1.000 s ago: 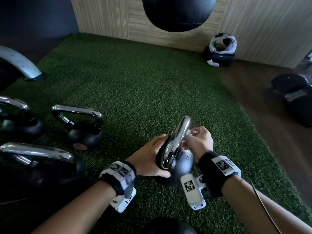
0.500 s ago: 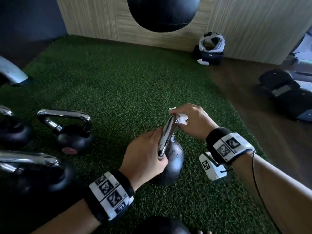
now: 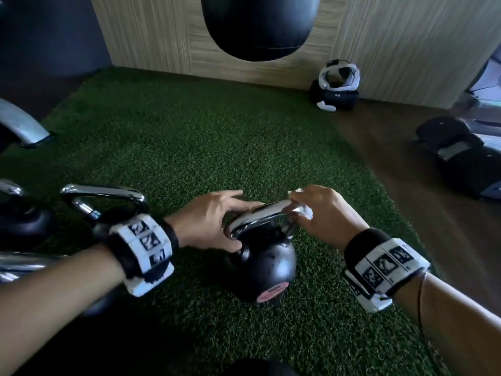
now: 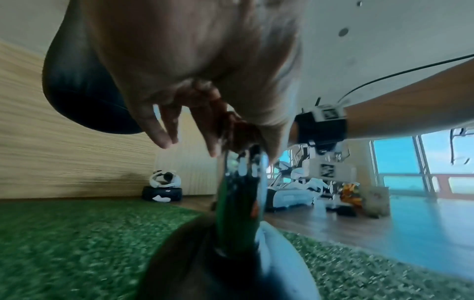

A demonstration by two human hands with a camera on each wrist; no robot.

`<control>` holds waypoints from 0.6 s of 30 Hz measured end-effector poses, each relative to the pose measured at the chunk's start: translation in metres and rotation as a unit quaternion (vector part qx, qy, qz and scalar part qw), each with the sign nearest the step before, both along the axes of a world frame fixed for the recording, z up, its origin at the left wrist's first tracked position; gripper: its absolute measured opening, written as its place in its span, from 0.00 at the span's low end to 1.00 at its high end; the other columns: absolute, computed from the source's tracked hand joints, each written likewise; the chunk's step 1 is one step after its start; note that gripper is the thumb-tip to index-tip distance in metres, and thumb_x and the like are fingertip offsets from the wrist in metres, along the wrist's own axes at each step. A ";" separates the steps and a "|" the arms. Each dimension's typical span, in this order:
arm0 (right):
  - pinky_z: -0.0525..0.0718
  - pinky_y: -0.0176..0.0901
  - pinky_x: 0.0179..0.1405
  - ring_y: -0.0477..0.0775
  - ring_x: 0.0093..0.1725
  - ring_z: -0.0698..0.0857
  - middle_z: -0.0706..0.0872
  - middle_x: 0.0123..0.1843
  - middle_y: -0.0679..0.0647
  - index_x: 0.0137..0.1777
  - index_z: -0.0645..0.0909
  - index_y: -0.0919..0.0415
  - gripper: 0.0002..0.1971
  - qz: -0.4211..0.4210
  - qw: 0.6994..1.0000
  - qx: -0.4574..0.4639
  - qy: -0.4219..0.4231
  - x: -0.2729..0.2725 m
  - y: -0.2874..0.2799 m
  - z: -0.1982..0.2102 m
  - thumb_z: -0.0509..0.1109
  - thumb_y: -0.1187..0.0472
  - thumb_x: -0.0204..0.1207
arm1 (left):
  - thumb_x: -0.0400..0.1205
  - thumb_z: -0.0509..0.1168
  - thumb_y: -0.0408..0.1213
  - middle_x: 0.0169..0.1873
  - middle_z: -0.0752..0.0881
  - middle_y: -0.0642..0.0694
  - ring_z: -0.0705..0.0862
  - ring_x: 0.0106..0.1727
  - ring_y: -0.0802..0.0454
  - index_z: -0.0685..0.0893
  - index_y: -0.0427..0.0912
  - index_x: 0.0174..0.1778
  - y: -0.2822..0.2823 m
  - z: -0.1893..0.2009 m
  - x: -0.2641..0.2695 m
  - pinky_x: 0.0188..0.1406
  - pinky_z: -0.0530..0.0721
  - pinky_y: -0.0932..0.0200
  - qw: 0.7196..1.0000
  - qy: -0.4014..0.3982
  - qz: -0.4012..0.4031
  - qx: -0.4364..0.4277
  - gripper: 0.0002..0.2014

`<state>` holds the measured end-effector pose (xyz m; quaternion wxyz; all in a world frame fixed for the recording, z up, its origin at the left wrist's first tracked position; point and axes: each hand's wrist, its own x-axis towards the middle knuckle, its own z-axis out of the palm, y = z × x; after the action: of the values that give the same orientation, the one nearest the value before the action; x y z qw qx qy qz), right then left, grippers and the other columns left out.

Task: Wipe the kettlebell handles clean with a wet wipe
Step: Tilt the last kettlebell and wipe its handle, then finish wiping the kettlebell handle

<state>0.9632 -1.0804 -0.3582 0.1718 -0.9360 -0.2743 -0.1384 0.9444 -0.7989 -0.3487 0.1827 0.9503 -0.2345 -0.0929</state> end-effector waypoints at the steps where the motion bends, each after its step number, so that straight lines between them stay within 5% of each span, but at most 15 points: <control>1: 0.91 0.46 0.52 0.51 0.47 0.87 0.90 0.56 0.57 0.66 0.89 0.61 0.18 -0.005 1.000 0.005 -0.002 -0.006 -0.002 -0.003 0.80 0.58 0.77 | 0.68 0.79 0.62 0.86 0.67 0.53 0.70 0.83 0.52 0.65 0.78 0.80 0.004 0.008 0.010 0.80 0.73 0.41 0.999 0.008 -0.014 0.037 0.44; 5: 0.91 0.48 0.55 0.55 0.52 0.89 0.90 0.59 0.57 0.69 0.87 0.62 0.22 -0.049 0.998 0.005 0.040 -0.022 -0.004 -0.008 0.78 0.52 0.78 | 0.69 0.81 0.59 0.76 0.77 0.53 0.76 0.72 0.55 0.65 0.80 0.79 0.006 0.027 0.031 0.66 0.76 0.52 0.994 0.015 -0.066 0.089 0.44; 10: 0.89 0.44 0.49 0.52 0.46 0.88 0.89 0.53 0.53 0.61 0.89 0.61 0.20 -0.049 0.996 0.027 0.072 -0.028 -0.002 0.001 0.74 0.48 0.77 | 0.75 0.78 0.56 0.63 0.83 0.53 0.83 0.62 0.55 0.55 0.82 0.82 0.007 0.011 0.016 0.61 0.85 0.51 0.998 -0.003 -0.031 0.050 0.46; 12: 0.89 0.47 0.52 0.51 0.47 0.88 0.89 0.51 0.51 0.59 0.90 0.58 0.17 -0.051 0.994 0.036 0.087 -0.028 -0.003 0.006 0.75 0.49 0.76 | 0.77 0.75 0.57 0.70 0.78 0.55 0.81 0.69 0.53 0.40 0.82 0.82 0.011 0.004 0.005 0.66 0.84 0.47 0.997 -0.004 -0.017 0.072 0.52; 14: 0.88 0.45 0.53 0.52 0.48 0.88 0.90 0.50 0.53 0.60 0.91 0.58 0.13 -0.041 0.994 0.043 0.090 -0.029 -0.012 0.006 0.79 0.60 0.76 | 0.79 0.72 0.60 0.84 0.62 0.62 0.69 0.81 0.56 0.30 0.78 0.82 0.022 0.000 -0.012 0.79 0.76 0.47 0.996 0.008 0.004 0.091 0.55; 16: 0.85 0.30 0.49 0.48 0.47 0.87 0.89 0.53 0.51 0.68 0.88 0.58 0.20 -0.053 0.989 0.057 0.129 -0.034 -0.025 0.006 0.78 0.66 0.75 | 0.79 0.69 0.63 0.85 0.47 0.74 0.61 0.84 0.65 0.35 0.77 0.84 0.042 0.001 -0.027 0.81 0.67 0.56 0.996 0.012 0.023 0.080 0.50; 18: 0.80 0.21 0.46 0.36 0.43 0.83 0.90 0.56 0.50 0.71 0.87 0.55 0.25 -0.069 0.982 0.066 0.163 -0.048 -0.038 0.009 0.79 0.67 0.73 | 0.78 0.69 0.65 0.83 0.50 0.81 0.65 0.80 0.70 0.54 0.80 0.83 0.069 0.005 -0.049 0.78 0.68 0.59 0.998 0.021 0.037 0.045 0.40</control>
<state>0.9154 -1.1185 -0.3490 0.2655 -0.9494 -0.1674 -0.0132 0.8956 -0.7297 -0.3441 0.1483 0.9633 -0.1910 -0.1164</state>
